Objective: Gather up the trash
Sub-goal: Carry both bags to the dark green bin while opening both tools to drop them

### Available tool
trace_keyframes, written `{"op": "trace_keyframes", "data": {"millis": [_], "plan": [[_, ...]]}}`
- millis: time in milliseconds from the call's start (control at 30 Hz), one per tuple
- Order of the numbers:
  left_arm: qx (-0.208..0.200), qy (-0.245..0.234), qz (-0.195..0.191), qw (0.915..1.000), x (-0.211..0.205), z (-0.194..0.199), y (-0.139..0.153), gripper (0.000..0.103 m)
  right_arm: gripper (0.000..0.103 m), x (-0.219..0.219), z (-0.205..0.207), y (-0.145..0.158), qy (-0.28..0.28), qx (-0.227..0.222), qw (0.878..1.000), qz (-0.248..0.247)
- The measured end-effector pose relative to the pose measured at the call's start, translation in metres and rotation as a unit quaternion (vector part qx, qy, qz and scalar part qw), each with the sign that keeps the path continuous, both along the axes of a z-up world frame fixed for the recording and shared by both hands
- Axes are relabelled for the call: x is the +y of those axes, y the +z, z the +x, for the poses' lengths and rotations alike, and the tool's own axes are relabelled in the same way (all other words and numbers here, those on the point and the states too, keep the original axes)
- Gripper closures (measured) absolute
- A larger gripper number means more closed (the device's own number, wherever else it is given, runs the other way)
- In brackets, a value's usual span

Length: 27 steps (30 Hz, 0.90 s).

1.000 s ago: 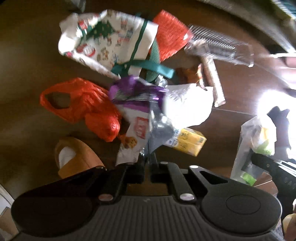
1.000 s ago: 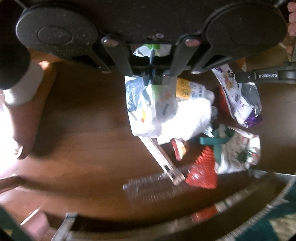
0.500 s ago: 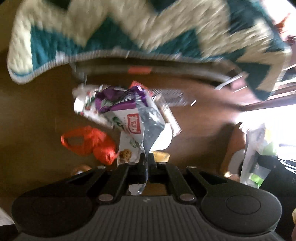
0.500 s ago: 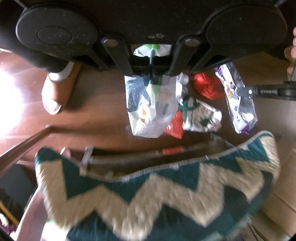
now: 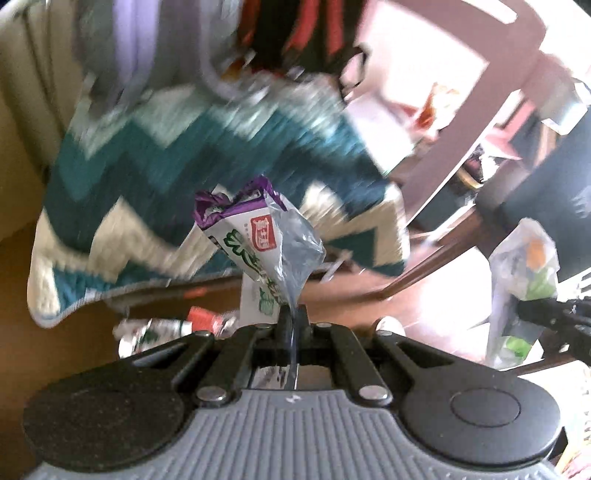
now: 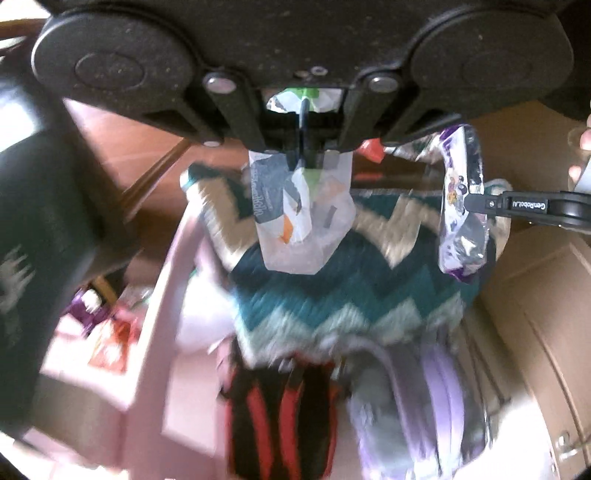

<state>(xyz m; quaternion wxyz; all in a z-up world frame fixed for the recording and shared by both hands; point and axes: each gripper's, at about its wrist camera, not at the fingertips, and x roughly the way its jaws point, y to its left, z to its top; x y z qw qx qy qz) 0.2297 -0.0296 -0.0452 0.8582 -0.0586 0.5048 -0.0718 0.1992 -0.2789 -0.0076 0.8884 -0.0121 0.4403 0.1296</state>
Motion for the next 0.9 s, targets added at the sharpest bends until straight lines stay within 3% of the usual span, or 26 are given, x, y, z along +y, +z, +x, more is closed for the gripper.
{"op": "trace_keyframes", "data": {"millis": [267,533,733,900], "plan": [[-0.074,-0.053,-0.018,0.9957,-0.075,0.015,0.086,0.102,0.102,-0.068,-0.011,0.096,-0.039,-0.089,0.995,-0.003],[-0.143,-0.123,-0.05,0.9808,-0.17,0.041,0.185,0.102,0.102,-0.143,-0.002,0.172,-0.106,-0.152,0.982,-0.02],[-0.187,-0.186,-0.051,0.9633,-0.254,0.052,0.242,0.102,0.102,-0.2,0.015,0.194,-0.168,-0.167,0.971,-0.033],[-0.206,-0.222,-0.058,0.9512,-0.325,0.064,0.266,0.102,0.102,-0.242,0.035,0.188,-0.213,-0.156,0.964,-0.034]]}}
